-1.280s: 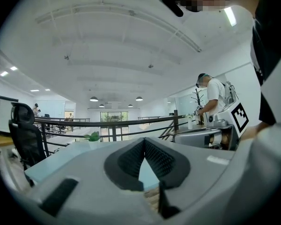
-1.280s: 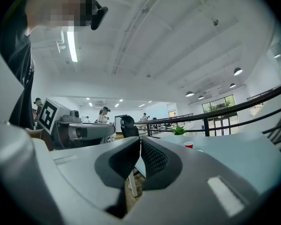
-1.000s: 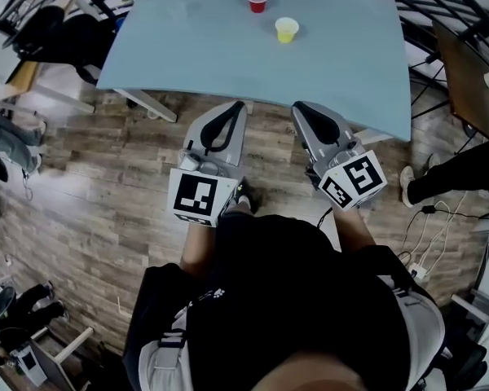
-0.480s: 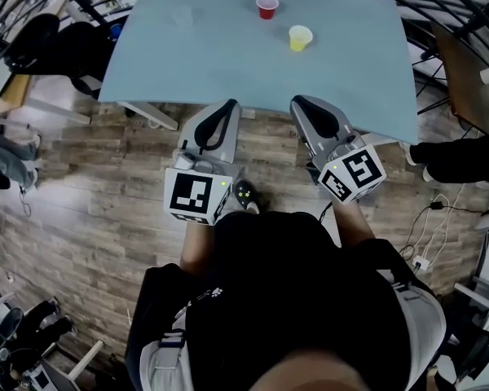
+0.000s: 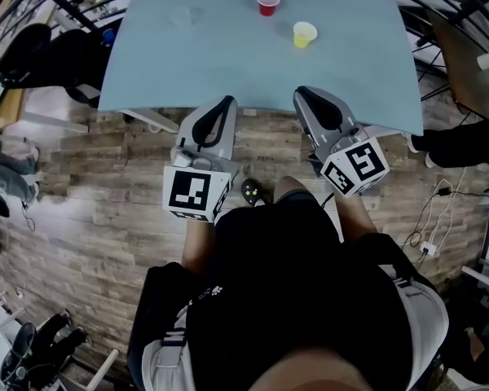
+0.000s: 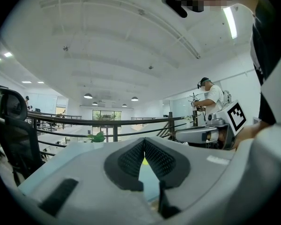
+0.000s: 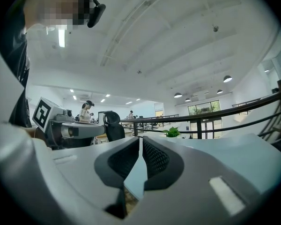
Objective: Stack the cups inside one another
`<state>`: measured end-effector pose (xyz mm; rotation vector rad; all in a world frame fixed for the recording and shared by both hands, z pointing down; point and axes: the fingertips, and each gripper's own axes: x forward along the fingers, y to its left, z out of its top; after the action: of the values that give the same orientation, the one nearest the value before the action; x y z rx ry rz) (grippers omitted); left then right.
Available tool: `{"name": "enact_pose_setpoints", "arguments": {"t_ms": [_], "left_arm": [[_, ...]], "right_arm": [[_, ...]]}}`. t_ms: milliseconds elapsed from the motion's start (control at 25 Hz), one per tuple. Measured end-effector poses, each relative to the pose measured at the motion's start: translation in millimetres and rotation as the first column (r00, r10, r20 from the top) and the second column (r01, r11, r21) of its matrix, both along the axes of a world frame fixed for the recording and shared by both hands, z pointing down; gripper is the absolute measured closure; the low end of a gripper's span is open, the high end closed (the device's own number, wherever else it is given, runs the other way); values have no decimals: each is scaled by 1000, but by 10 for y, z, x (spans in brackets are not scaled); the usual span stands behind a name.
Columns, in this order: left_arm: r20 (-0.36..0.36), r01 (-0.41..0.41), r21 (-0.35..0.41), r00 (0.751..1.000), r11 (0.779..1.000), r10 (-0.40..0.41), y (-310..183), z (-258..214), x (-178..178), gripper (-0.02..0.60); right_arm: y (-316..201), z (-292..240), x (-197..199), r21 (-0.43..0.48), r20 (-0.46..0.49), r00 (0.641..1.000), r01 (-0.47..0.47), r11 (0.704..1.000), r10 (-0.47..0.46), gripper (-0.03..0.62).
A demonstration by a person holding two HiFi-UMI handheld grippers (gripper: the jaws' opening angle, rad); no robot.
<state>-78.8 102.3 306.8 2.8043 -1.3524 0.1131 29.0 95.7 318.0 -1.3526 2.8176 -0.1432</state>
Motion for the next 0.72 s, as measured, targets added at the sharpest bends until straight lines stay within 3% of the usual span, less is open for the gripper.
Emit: {"name": "enact_pose_setpoints", "arguments": {"t_ms": [720], "left_arm": [[-11, -69, -9, 998, 998, 69, -450, 62, 109, 586]], "right_arm": [[-482, 106, 342, -10, -1, 987, -160, 987, 160, 565]]}}
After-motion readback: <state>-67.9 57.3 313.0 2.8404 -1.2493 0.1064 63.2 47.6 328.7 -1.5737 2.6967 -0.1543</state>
